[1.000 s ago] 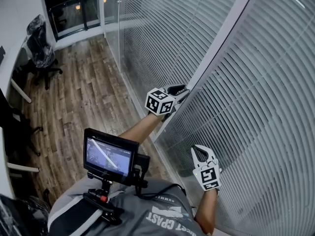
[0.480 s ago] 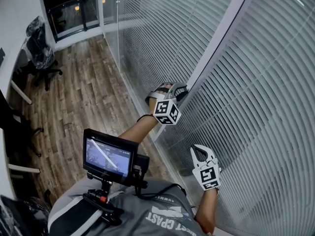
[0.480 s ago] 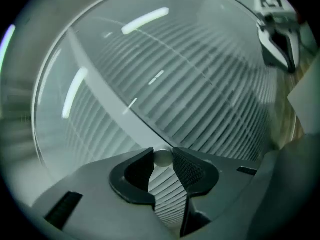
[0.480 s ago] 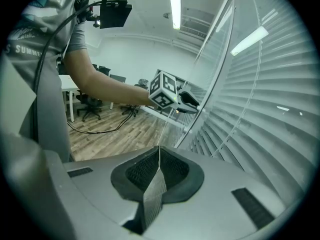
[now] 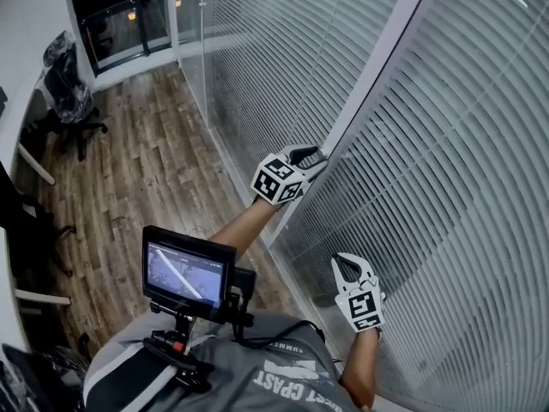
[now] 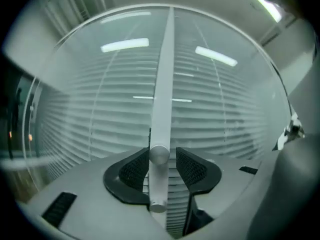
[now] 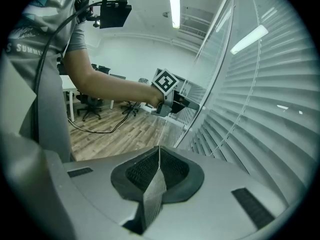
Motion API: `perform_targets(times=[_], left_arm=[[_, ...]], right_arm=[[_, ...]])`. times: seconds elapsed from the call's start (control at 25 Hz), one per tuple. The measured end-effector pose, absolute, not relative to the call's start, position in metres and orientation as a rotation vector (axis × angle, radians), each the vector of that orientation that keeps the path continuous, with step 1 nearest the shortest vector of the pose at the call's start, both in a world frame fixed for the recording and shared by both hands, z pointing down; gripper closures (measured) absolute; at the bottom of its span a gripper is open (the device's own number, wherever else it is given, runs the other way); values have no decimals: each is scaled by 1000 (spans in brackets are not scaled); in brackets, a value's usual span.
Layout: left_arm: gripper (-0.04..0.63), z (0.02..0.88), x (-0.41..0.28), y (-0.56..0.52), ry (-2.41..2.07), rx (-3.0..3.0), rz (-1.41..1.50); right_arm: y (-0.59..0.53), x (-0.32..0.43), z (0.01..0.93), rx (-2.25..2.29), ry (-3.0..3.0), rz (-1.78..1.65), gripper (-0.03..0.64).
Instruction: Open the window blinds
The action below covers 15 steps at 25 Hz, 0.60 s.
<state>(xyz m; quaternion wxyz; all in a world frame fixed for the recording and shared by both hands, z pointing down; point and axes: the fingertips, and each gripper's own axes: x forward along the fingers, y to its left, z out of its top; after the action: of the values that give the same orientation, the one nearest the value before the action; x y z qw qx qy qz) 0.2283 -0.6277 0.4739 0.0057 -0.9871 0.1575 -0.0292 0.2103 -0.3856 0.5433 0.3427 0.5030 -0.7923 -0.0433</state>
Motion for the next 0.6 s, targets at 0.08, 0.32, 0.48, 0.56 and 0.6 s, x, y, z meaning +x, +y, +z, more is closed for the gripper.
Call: perform_targets(times=[0.08,0.32,0.48,0.56,0.6], left_arm=[[433,482,228,-627,521,-2953,-174],[440,483,232,-632,612,-2314,-395],[443,475,237,-628,584,-1988,-470],[444,474,239,-627,569,-1958,-481],[445,475,238,-627,567,-1981,-477]], right_arm=[[-385,209,547,1311,-2059,-110,611],[-386,209,541,1295,-2063,-102,611],[-386,212,539,1285,-2056,-91,611],[-386,212,539,1283,-2060,-85,611],[-386,212,541,1282,-2062,-84,611]])
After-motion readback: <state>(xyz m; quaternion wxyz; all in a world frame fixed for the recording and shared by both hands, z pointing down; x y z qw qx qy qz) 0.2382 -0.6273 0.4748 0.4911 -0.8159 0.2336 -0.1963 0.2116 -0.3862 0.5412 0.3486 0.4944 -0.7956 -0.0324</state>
